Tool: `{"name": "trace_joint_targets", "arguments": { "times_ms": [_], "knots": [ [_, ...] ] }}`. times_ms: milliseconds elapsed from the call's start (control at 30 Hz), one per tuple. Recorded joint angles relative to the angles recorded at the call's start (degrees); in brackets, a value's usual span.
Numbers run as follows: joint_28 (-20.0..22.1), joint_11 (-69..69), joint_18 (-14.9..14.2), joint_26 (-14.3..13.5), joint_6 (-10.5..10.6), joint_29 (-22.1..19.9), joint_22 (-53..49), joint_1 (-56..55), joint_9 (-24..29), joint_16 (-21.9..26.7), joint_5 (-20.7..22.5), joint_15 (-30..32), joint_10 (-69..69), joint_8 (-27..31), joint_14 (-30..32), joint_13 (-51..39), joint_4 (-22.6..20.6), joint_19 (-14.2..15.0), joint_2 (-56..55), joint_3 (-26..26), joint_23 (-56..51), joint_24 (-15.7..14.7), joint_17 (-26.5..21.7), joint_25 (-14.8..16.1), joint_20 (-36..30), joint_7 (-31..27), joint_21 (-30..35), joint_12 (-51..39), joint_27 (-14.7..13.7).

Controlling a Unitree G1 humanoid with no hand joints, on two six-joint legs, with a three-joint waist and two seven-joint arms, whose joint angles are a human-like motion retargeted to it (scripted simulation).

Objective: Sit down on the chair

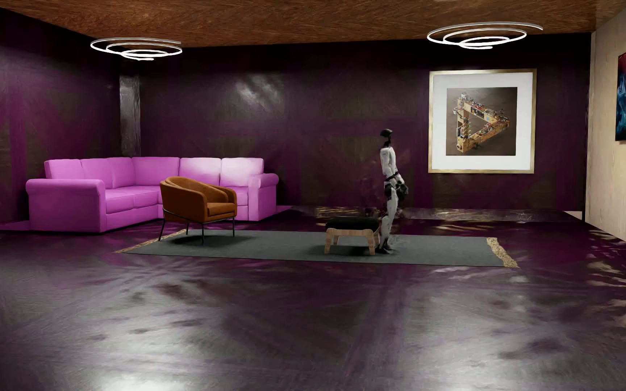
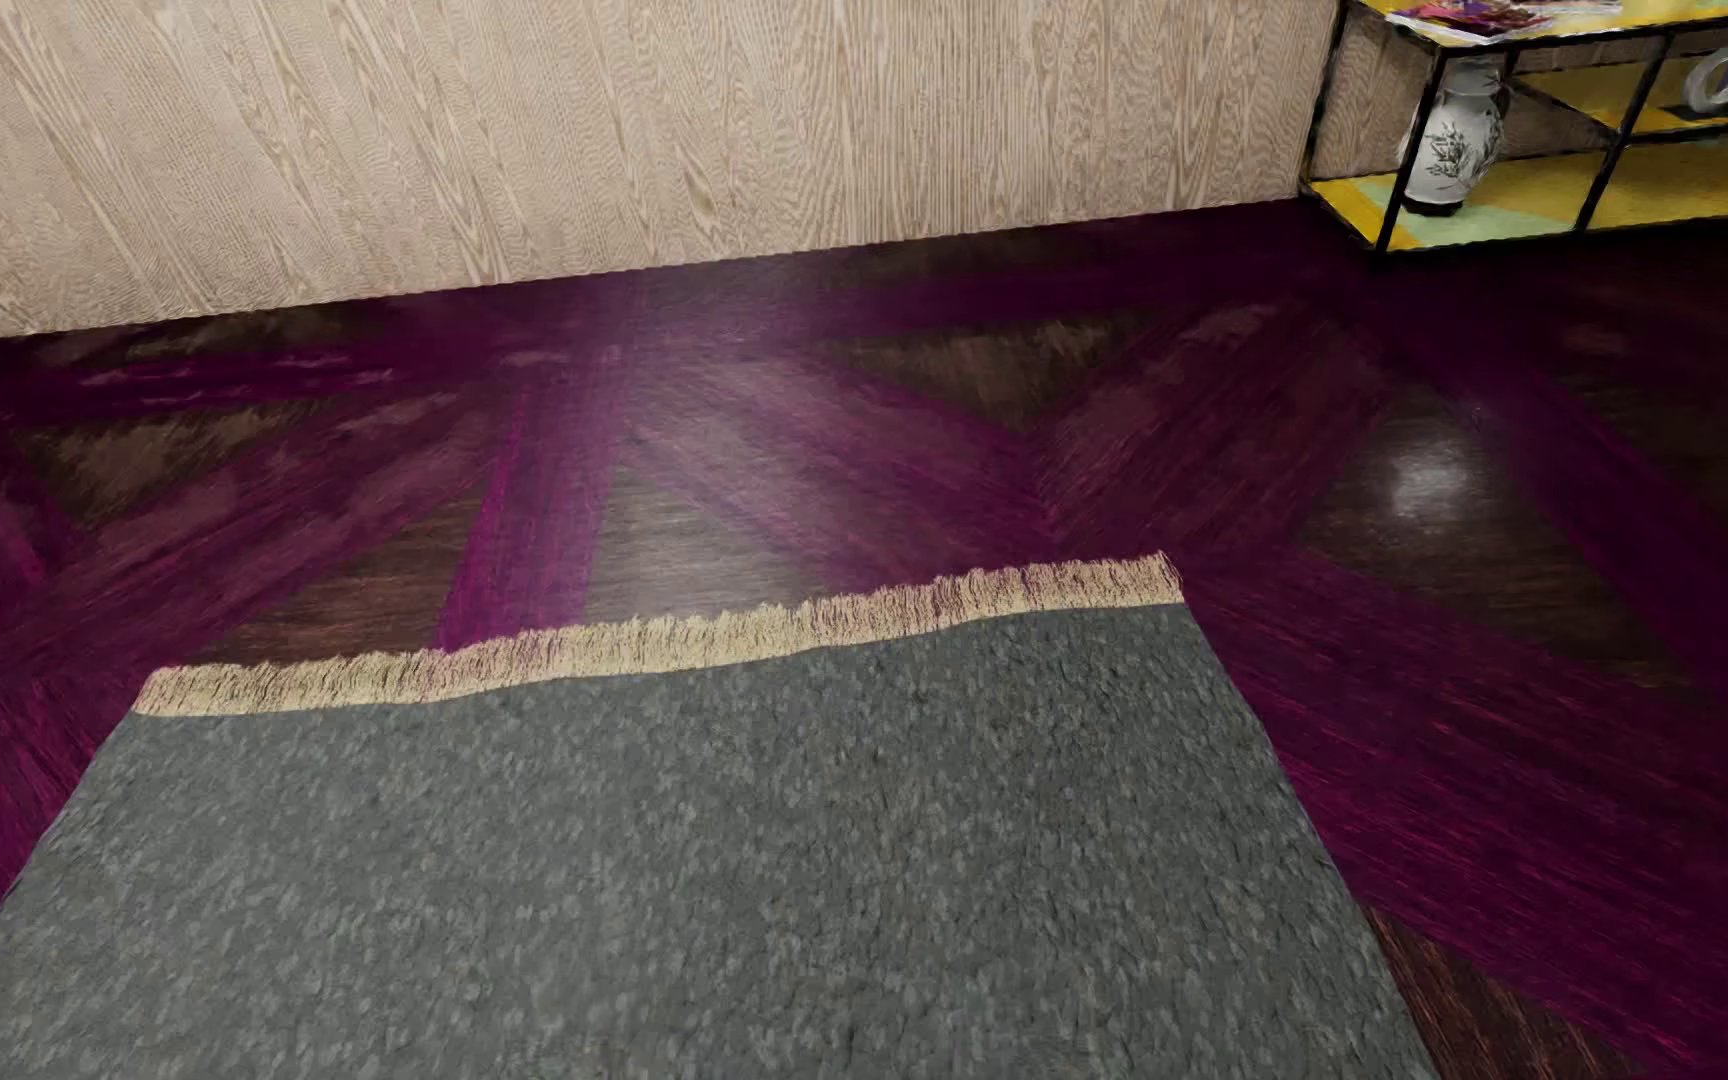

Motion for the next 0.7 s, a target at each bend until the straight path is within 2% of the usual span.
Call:
{"name": "trace_joint_targets", "arguments": {
  "times_ms": [33,67,100,133,167,233,300,367,567,700],
  "knots": [
    [0.6,0.0,0.2,-0.4,0.1,-0.4,-0.9,0.0,0.2,0.0,0.0,0.1,0.0,0.1,0.0,-1.0,-0.1,-0.2,-0.1,-0.2,-0.5,1.5,-1.7,1.4,-0.5,0.1,0.7,-0.5,1.3],
    [1.2,0.2,0.1,0.2,0.1,0.5,-1.2,0.2,0.2,1.6,-0.1,0.1,0.0,-0.1,-0.2,-1.2,0.0,0.1,-0.1,-0.2,-2.1,0.7,-4.0,0.8,-0.8,0.3,1.5,-1.1,1.9],
    [-0.6,0.2,-0.2,-0.4,0.0,2.2,-1.4,0.0,0.1,3.5,-0.3,0.1,0.0,-0.3,-0.1,-1.5,0.1,0.4,-0.2,-0.2,-3.4,0.4,-6.4,-1.3,-0.9,0.5,2.2,-1.9,0.5],
    [-2.8,0.2,-0.2,-1.4,-0.1,3.1,-2.0,-0.1,0.0,5.4,-0.3,0.1,0.2,-0.5,-0.1,-1.7,0.1,0.3,-0.2,-0.2,-4.3,2.2,-8.5,-3.3,-1.2,0.7,2.2,-2.6,-0.7],
    [-3.2,0.1,-0.2,-1.8,-0.1,3.6,-2.1,0.2,0.1,7.0,-0.1,0.1,0.2,-0.7,-0.1,-1.8,0.0,0.1,0.2,-0.2,-4.0,3.4,-10.1,-4.2,-1.9,0.8,1.7,-3.0,-1.1],
    [0.4,0.1,0.0,-2.8,-0.1,0.8,1.5,0.4,0.0,8.5,-0.2,-0.1,0.1,-0.8,-0.1,-2.1,-0.1,0.2,0.5,-0.1,-0.1,3.7,-11.3,-2.8,-1.1,0.7,0.8,-3.6,0.0],
    [6.8,0.0,0.0,-2.0,0.0,-3.5,7.5,0.9,-0.2,8.3,-0.4,-0.2,-0.1,-1.2,-0.2,-2.2,-0.1,0.5,0.9,-0.1,4.4,1.0,-11.2,-0.3,0.8,0.8,-0.6,-3.9,1.5],
    [10.7,0.0,0.0,-1.0,0.0,-5.6,11.2,0.6,-0.4,7.9,-0.3,-0.4,0.3,-1.4,-0.2,-1.7,-0.2,0.3,1.2,-0.1,6.4,-1.7,-10.9,0.2,2.0,0.8,-1.4,-3.7,2.1],
    [6.1,0.0,-0.2,-2.7,0.1,-2.6,6.0,0.9,-0.7,6.8,-0.3,-0.5,-0.1,-1.3,0.0,0.5,-0.1,0.3,1.2,-0.1,2.1,1.4,-8.1,-2.2,1.1,0.7,-0.9,-0.6,0.4],
    [4.6,0.0,-0.1,-1.7,0.2,-1.3,4.4,0.3,0.6,3.9,-0.1,0.0,0.5,-1.1,0.2,-0.5,0.0,0.0,1.0,0.0,0.9,0.6,-4.2,-1.7,0.1,0.6,1.6,-0.7,1.0]
  ]
}}
